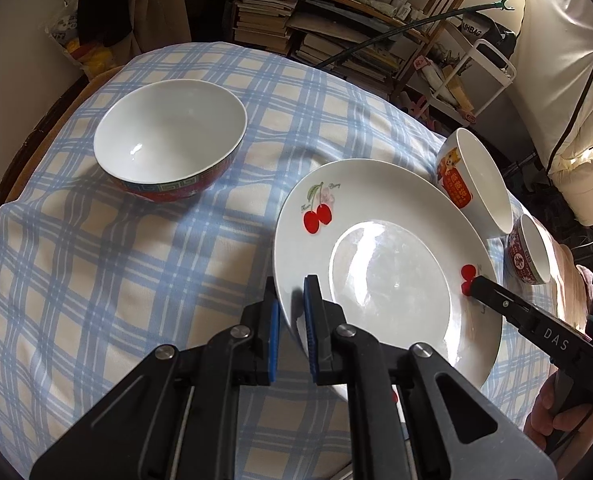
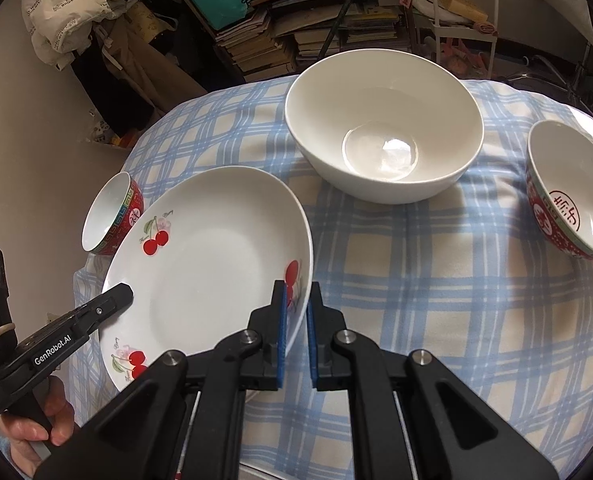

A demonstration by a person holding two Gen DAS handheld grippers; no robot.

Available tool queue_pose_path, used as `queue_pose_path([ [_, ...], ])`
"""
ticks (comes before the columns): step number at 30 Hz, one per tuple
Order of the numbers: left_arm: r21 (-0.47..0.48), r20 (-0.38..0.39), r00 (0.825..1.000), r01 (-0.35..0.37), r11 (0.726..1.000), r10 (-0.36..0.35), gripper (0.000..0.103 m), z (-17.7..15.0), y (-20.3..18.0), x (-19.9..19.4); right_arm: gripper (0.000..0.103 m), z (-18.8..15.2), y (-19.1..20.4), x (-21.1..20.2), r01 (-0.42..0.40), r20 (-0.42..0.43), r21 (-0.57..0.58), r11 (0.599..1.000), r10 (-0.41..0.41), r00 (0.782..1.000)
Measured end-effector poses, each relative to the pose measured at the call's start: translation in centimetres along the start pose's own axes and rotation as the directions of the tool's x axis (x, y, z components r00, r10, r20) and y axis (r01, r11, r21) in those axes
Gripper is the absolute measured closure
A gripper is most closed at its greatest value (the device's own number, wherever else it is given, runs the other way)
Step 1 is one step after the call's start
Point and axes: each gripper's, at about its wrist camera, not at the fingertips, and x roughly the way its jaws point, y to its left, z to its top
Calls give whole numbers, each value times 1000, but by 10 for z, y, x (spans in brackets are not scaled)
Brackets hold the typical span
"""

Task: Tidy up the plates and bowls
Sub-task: 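Carry the right tool's plate onto a cherry plate while the left tool holds its plate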

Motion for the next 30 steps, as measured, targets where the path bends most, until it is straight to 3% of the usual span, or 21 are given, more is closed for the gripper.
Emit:
queue_pose_path([
  [12,38,18,1000,23,999,-24,91,-39,-14,-44,93,-34,-3,-43,-27,36,-5,1000,27,999],
  [16,44,32,998,48,998,-50,91,-61,-19,-60,93,-54,-8,-63,-44,58,-12,999,44,997],
  [25,99,78,997,10,995,-18,91,-116,-34,-92,92,-113,-23,-91,-88,74,2,996,87,993],
  [30,111,61,998,-3,994,-4,91,-141,-40,-100,92,-144,-30,-99,-101,57,-7,995,101,993],
])
